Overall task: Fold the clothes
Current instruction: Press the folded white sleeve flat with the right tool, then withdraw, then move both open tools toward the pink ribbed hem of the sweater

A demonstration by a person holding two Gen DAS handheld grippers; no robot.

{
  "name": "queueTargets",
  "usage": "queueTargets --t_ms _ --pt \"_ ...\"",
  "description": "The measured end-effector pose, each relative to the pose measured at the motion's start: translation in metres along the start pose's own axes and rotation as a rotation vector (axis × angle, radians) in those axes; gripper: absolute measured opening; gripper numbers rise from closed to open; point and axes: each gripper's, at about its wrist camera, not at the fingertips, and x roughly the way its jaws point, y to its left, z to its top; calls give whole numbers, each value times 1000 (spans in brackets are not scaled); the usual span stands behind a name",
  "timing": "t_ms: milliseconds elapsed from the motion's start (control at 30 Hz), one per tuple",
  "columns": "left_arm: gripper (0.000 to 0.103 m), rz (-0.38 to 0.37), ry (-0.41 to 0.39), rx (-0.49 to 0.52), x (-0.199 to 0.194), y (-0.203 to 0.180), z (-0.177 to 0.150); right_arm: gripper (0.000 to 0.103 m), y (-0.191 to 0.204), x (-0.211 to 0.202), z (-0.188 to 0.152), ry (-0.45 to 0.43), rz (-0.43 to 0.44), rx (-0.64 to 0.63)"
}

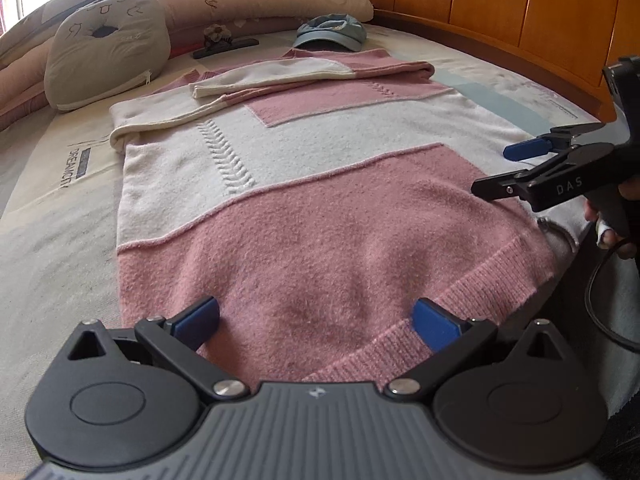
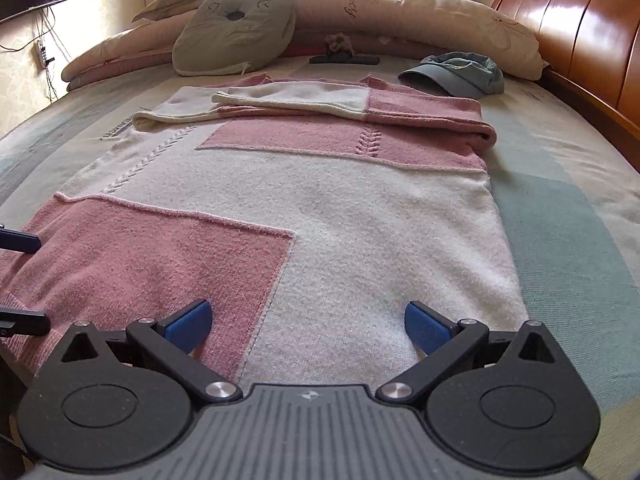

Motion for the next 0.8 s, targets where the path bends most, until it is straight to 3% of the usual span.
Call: queueTargets --t_ms 133,333,467,600,800 --pt "102 -13 5 -25 1 -2 14 103 3 1 1 1 -20 7" --pt "102 -7 -47 82 18 -26 59 103 3 -1 -4 -19 -26 20" --pt "102 -49 -32 88 41 -42 74 103 2 -2 -5 -27 -22 18" --pt "102 -50 7 72 55 -50 60 103 1 -4 -7 -32 -12 18" --pt "102 -36 0 45 34 -42 37 103 2 -5 -8 -43 -17 24"
